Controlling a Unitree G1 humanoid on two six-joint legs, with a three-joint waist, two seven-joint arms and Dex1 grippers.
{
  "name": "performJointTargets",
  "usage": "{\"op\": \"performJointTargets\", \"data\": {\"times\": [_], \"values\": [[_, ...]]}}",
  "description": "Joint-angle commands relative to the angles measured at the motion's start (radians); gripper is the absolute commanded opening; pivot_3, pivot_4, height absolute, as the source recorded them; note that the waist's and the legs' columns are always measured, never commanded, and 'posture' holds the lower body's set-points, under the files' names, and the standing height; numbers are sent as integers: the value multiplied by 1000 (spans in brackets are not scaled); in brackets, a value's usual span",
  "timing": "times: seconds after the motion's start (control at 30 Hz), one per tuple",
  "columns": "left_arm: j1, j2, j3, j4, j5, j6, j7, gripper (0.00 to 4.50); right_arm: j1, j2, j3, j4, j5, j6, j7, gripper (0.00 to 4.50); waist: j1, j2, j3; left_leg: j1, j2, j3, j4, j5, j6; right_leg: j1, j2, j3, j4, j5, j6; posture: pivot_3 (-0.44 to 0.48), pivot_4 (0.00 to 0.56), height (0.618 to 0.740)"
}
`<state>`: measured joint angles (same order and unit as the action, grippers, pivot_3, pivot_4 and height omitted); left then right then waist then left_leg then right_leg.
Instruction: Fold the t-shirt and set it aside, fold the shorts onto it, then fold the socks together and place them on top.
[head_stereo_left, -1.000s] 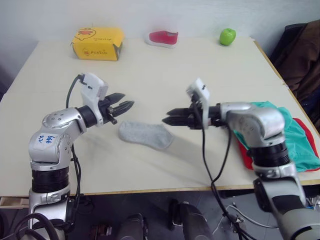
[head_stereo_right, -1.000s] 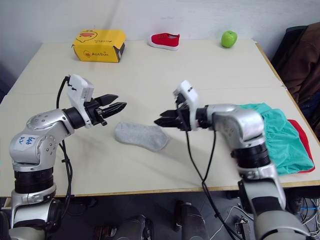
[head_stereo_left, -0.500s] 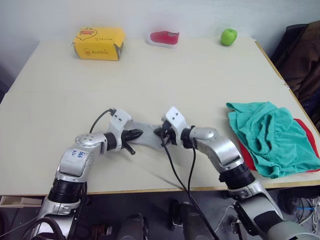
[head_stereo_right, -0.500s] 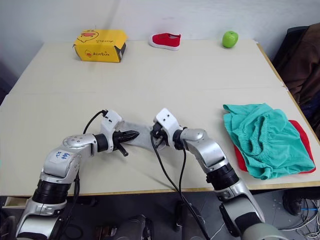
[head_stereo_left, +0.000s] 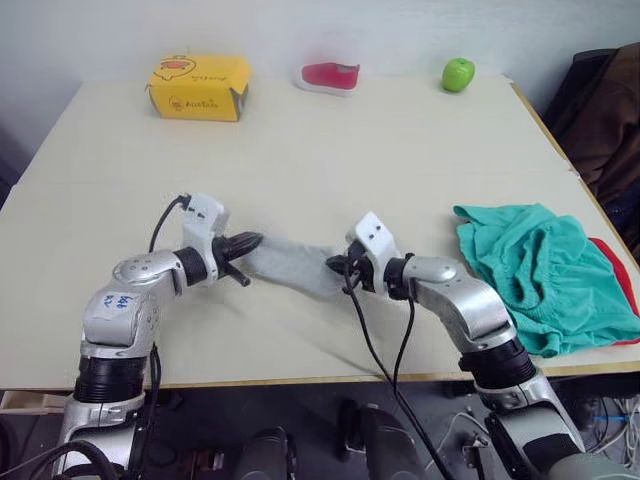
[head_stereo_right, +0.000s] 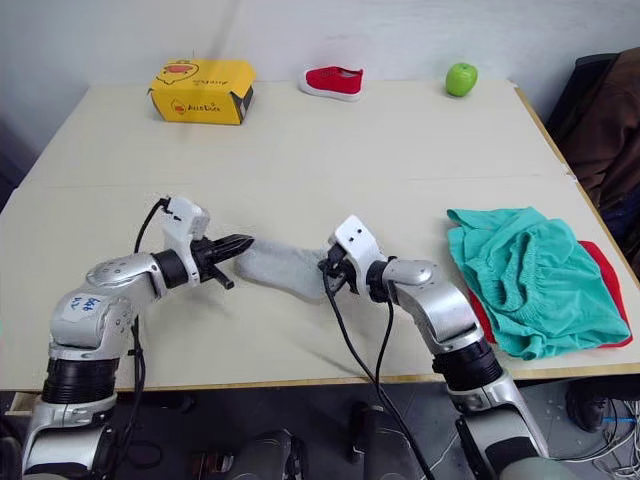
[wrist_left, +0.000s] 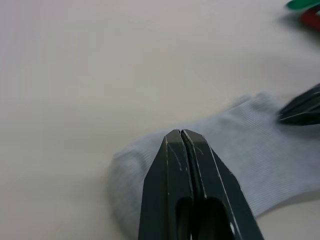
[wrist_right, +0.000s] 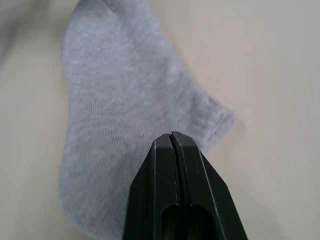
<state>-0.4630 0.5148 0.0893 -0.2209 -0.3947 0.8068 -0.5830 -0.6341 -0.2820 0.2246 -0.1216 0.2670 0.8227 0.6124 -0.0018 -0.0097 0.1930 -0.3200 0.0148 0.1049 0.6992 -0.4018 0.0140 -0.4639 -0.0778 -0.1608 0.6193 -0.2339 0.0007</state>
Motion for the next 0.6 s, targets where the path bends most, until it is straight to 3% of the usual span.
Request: {"op": "performJointTargets", "data": {"times": [0.03,0.2,0.33,0.5,0.6], "values": [[-27,-6,-53,-51,-1,43,17,10,-39,43,1,-58,30,6,-9,0,-3,0,0,0,0,0,0,0,0,0,0,0,0,0,0,0,150,740],[-40,-5,-119,68,51,49,33,10,-44,49,112,78,-66,-90,-4,0,-3,0,0,1,0,1,-1,0,0,1,1,0,1,0,-1,0,150,740],[-16,19,-86,136,75,35,49,10,-11,0,145,117,-117,-108,7,0,-3,0,0,0,0,0,-1,0,0,-1,1,0,0,0,-1,0,150,740],[49,111,-19,95,54,-4,-13,10,44,-29,118,61,-85,-74,32,0,-5,0,0,1,0,0,-1,0,0,0,0,0,0,0,-1,0,150,740],[77,123,79,67,-4,-4,-25,559,52,-27,117,60,-89,-78,33,0,-8,0,0,1,1,0,-1,0,0,0,0,0,0,0,-1,0,150,740]]}}
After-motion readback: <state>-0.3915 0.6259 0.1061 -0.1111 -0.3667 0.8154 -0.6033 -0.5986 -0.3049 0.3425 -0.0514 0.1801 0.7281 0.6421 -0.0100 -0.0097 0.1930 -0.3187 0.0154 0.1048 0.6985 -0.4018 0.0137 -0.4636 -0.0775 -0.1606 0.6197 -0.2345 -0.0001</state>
